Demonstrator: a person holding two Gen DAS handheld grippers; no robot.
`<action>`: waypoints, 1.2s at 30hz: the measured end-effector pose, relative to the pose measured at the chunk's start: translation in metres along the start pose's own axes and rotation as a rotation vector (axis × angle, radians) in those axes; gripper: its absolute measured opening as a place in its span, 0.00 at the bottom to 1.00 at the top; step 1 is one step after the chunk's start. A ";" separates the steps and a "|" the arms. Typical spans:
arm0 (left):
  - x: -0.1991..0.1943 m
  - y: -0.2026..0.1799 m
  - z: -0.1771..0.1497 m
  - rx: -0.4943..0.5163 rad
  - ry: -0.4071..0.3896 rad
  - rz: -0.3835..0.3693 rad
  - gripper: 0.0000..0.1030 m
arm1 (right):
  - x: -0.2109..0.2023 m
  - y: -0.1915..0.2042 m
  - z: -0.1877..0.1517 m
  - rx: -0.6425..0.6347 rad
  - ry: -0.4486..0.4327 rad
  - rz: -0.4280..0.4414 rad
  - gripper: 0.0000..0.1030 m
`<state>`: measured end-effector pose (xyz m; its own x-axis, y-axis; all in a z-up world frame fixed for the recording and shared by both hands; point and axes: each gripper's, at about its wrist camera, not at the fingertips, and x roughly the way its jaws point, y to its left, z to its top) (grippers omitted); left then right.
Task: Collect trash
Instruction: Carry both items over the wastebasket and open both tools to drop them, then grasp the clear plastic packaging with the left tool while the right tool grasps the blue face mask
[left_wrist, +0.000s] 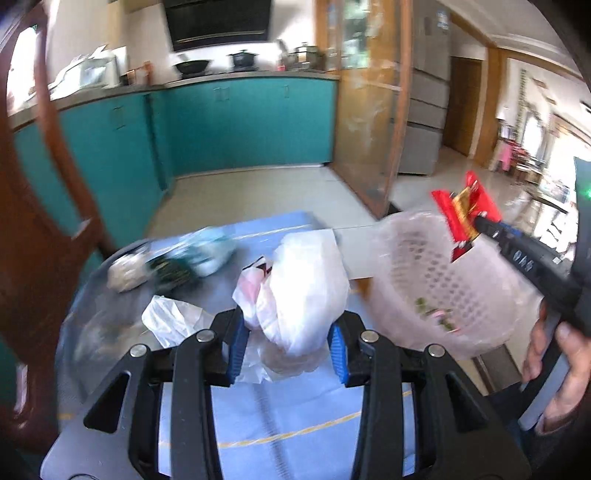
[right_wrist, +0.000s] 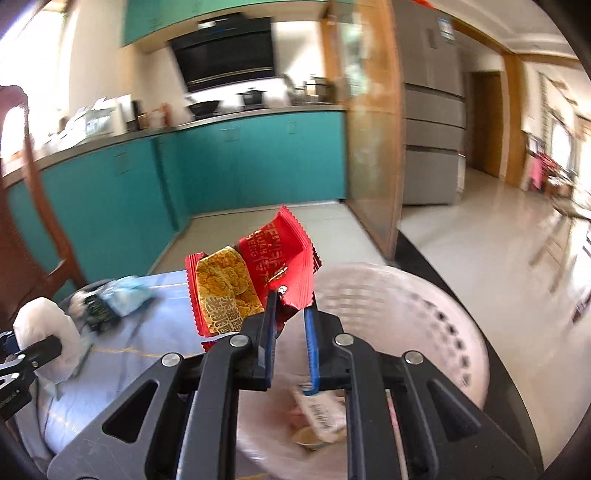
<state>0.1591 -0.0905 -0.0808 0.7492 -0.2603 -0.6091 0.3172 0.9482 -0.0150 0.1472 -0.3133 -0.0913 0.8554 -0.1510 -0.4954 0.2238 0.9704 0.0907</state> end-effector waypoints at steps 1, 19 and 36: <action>0.003 -0.011 0.006 0.014 -0.007 -0.026 0.37 | -0.001 -0.011 -0.001 0.019 0.003 -0.030 0.14; 0.083 -0.142 0.030 0.210 0.082 -0.236 0.43 | 0.012 -0.062 -0.022 0.132 0.123 -0.139 0.15; 0.069 -0.088 0.019 0.098 0.037 -0.143 0.75 | 0.024 -0.068 -0.018 0.205 0.152 -0.146 0.52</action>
<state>0.1941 -0.1951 -0.1069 0.6706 -0.3829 -0.6354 0.4757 0.8792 -0.0278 0.1438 -0.3797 -0.1250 0.7307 -0.2415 -0.6386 0.4423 0.8799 0.1734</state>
